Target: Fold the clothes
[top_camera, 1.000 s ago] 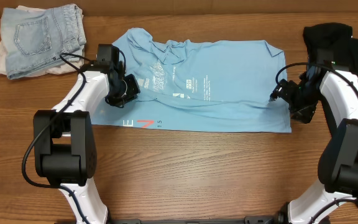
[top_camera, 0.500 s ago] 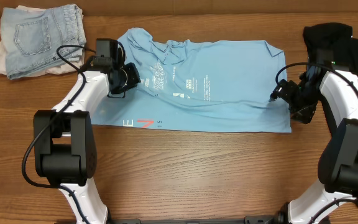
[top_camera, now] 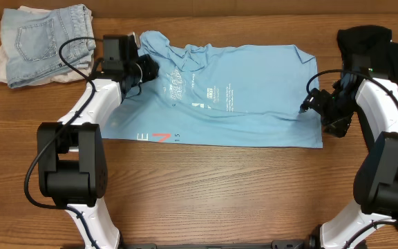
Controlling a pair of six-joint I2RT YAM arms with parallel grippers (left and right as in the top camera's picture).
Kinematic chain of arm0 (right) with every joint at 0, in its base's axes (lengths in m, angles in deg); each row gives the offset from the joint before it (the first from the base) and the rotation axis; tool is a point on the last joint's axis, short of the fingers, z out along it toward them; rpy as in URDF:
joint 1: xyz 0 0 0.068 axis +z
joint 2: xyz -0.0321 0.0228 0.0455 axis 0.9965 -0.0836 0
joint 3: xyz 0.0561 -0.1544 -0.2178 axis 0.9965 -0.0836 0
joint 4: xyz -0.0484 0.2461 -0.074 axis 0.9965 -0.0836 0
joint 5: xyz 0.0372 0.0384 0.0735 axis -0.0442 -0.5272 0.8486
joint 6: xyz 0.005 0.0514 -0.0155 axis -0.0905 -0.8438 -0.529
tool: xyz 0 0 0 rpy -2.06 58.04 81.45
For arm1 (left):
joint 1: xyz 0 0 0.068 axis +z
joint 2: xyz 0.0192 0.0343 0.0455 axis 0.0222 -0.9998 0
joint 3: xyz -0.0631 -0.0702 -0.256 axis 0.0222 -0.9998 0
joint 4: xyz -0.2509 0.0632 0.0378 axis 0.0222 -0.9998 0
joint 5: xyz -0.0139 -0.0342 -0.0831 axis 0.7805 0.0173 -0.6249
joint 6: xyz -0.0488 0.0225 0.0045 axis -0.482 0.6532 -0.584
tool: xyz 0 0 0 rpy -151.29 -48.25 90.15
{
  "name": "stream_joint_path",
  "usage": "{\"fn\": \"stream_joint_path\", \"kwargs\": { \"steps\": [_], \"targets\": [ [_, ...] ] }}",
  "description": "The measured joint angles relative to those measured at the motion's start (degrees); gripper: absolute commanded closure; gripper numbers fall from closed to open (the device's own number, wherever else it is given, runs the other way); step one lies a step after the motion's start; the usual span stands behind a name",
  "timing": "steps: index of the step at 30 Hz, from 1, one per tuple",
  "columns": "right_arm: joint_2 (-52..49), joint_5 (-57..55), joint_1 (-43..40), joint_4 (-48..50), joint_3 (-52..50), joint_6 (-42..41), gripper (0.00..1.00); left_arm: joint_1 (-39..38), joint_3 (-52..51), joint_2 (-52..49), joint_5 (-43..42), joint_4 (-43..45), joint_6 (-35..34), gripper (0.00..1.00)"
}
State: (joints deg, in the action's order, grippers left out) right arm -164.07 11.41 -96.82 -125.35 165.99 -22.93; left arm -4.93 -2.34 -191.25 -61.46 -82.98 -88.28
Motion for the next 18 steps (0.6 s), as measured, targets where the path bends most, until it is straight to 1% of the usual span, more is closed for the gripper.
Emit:
{"fn": "stream_joint_path", "kwargs": {
  "steps": [3, 10, 13, 14, 15, 18],
  "targets": [
    [0.00, -0.04, 0.00, -0.02, 0.00, 0.02, 0.07, 0.00, 0.09, 0.00, -2.89, 0.92, 0.04, 0.00],
    [0.00, 0.00, 0.00, 0.00, 0.00, 0.02, 0.06, 0.00, 0.09, 0.00, -5.38, -1.84, 0.13, 0.00],
    [0.00, 0.02, -0.02, 0.39, 0.00, 0.02, 0.06, 0.00, 0.09, 0.00, -5.77, -1.81, 0.48, 0.03],
    [0.00, 0.24, -0.02, 0.90, 0.00, 0.04, 0.06, 0.00, 0.09, 0.00, -5.99, -1.75, 0.55, 0.03],
    [0.00, 0.66, 0.00, 1.55, 0.00, 0.04, 0.05, 0.00, 0.09, 0.00, -6.29, -1.64, 0.55, 0.00],
    [0.00, 3.54, 0.11, 4.87, 0.00, 0.04, 0.03, -0.15, 0.61, 0.00, -6.78, -0.85, 0.66, 0.00]
  ]
}}
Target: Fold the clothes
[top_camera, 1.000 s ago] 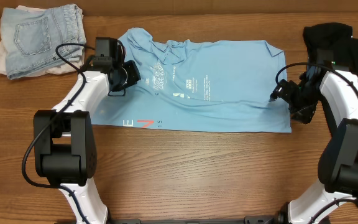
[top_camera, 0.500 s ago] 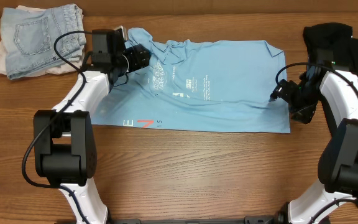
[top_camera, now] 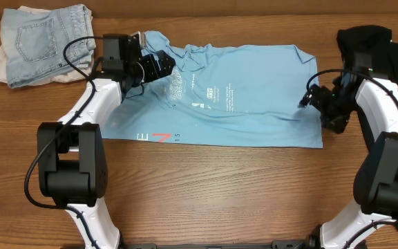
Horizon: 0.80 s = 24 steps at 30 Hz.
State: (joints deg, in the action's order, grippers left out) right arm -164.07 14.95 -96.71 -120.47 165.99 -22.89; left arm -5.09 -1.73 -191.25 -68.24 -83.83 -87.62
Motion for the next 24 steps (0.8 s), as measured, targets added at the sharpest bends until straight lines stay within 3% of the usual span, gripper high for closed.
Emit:
{"fn": "stream_joint_path", "kwargs": {
  "steps": [5, 11, 16, 24],
  "targets": [
    [0.00, 4.37, 1.68, 4.42, 0.02, 0.02, 0.00, -2.64, 5.86, 0.00, 1.79, -7.34, 2.95, 0.00],
    [0.00, 5.38, 7.30, 5.22, 0.02, -0.02, 0.00, -8.96, 18.45, -1.18, 11.02, -18.25, 8.76, 0.00],
    [0.00, 5.46, 10.62, 5.01, 0.02, -0.04, 0.00, -12.33, 24.61, -3.85, 19.04, -18.38, 13.53, 0.00],
    [0.00, 5.42, 11.28, 3.52, 0.02, -0.04, 0.00, -12.59, 25.75, -13.27, 25.46, -15.47, 16.83, 0.00]
  ]
}}
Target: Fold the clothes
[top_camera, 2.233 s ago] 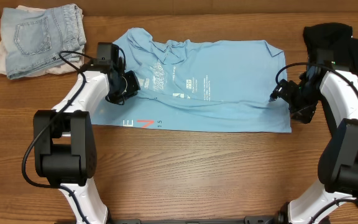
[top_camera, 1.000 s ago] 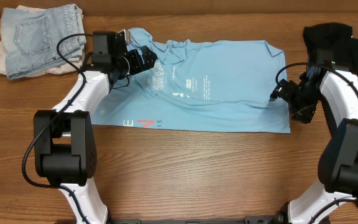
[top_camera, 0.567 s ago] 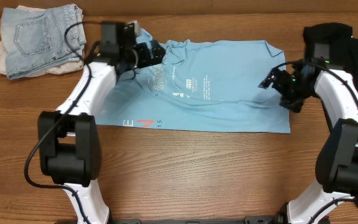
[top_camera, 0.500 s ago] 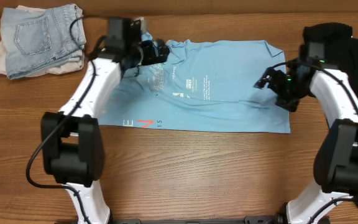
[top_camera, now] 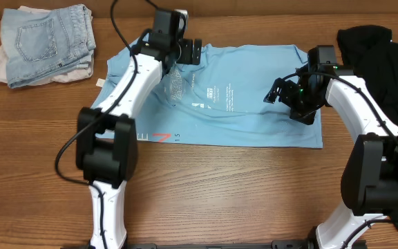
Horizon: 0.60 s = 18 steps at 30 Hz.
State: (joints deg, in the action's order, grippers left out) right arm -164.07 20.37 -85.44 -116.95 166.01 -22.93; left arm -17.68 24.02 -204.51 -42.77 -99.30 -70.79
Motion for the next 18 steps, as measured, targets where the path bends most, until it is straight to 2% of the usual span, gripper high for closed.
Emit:
{"fn": "stream_joint_path", "kwargs": {
  "steps": [5, 10, 18],
  "targets": [
    [0.00, -0.11, 0.00, -0.20, 0.00, 0.04, 0.00, 0.00, -0.02, -4.35, 2.75, 2.69, 0.68, 0.00],
    [0.00, -0.55, 0.00, -0.50, 0.00, 0.02, 0.00, 0.00, -0.02, -4.96, 3.91, 4.61, -0.17, 0.18],
    [0.00, -1.46, 0.00, -0.74, 0.00, 0.02, 0.00, 0.00, -0.02, -5.09, 4.28, 5.95, -1.11, 0.07]
  ]
}}
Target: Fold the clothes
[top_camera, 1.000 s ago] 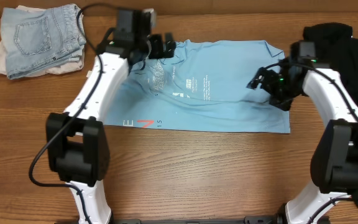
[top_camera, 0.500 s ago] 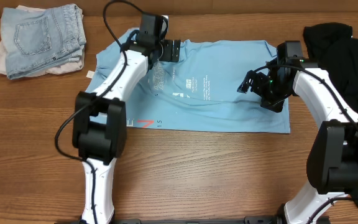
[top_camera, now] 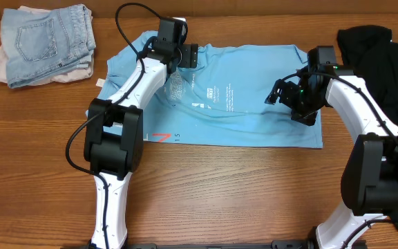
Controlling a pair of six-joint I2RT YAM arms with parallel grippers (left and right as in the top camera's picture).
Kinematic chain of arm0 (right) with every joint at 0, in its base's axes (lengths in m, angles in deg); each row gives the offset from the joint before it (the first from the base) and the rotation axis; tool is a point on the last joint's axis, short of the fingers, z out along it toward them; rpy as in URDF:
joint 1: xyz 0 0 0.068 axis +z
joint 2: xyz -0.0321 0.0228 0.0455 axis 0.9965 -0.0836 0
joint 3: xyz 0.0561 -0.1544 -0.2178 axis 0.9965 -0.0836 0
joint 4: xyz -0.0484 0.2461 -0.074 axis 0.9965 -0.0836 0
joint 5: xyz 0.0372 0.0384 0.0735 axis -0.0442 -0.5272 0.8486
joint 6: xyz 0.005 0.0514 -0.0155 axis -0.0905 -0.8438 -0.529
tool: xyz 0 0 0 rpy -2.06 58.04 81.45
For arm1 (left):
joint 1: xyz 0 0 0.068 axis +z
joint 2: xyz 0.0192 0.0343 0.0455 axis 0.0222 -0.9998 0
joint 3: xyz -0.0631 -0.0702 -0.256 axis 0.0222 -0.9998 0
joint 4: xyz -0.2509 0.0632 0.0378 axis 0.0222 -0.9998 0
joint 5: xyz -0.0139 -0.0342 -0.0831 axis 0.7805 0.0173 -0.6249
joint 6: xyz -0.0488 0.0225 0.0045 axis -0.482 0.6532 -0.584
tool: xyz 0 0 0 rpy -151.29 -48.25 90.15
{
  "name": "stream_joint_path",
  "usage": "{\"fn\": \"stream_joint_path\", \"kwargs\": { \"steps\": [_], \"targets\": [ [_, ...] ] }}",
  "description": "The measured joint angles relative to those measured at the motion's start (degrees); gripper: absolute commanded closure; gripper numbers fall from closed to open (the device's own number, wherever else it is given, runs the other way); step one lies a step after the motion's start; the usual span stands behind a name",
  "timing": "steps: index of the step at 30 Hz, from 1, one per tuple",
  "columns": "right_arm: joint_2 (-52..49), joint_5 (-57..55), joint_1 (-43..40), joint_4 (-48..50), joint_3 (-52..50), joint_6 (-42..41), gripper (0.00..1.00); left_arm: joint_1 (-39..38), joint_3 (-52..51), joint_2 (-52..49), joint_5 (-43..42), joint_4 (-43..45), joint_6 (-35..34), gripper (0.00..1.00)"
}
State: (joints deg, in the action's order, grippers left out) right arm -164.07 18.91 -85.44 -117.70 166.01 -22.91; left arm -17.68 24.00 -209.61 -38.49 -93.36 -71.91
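Observation:
A light blue T-shirt [top_camera: 240, 114] with white print lies spread flat on the wooden table, its hem toward the front. My left gripper [top_camera: 193, 55] is over the shirt's upper part near the collar. Its fingers look spread, with no cloth lifted between them. My right gripper [top_camera: 273, 94] hovers over the right half of the shirt, inward from the right edge. It also looks open and holds nothing visible. The shirt's left sleeve area [top_camera: 116, 66] lies flat.
Folded light jeans [top_camera: 43, 38] sit on a pale garment at the back left corner. A heap of black clothing [top_camera: 385, 55] lies at the back right, beside the right arm. Bare wood [top_camera: 254, 194] shows in front of the shirt.
The left gripper shifted slightly left and down near the collar. The right gripper and the shirt look unchanged.
At first the left gripper was at the bunched left sleeve and the right gripper at the shirt's right edge. The left then sat slightly further right with fingers spread. Later both were further in over the shirt, left near the collar, and they remain there.

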Motion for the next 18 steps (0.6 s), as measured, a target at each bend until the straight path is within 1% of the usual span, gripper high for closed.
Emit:
{"fn": "stream_joint_path", "kwargs": {
  "steps": [6, 10, 13, 18],
  "targets": [
    [0.00, -0.07, 0.00, -0.09, 0.00, 0.02, 0.00, 0.00, 0.02, -2.45, 0.00, 0.02, 0.00, 0.06],
    [0.00, -0.26, 0.00, -0.35, 0.00, 0.04, 0.00, 0.00, 0.00, -4.17, -0.02, 0.11, 0.00, 0.10],
    [0.00, -0.66, 0.00, -0.57, 0.00, 0.00, 0.00, 0.00, 0.00, -4.31, 0.02, 1.29, -0.20, 0.19],
    [0.00, -0.98, 0.00, -0.72, 0.00, 0.00, 0.00, 0.00, 0.02, -4.31, 0.63, 1.68, -0.52, 0.42]
  ]
}}
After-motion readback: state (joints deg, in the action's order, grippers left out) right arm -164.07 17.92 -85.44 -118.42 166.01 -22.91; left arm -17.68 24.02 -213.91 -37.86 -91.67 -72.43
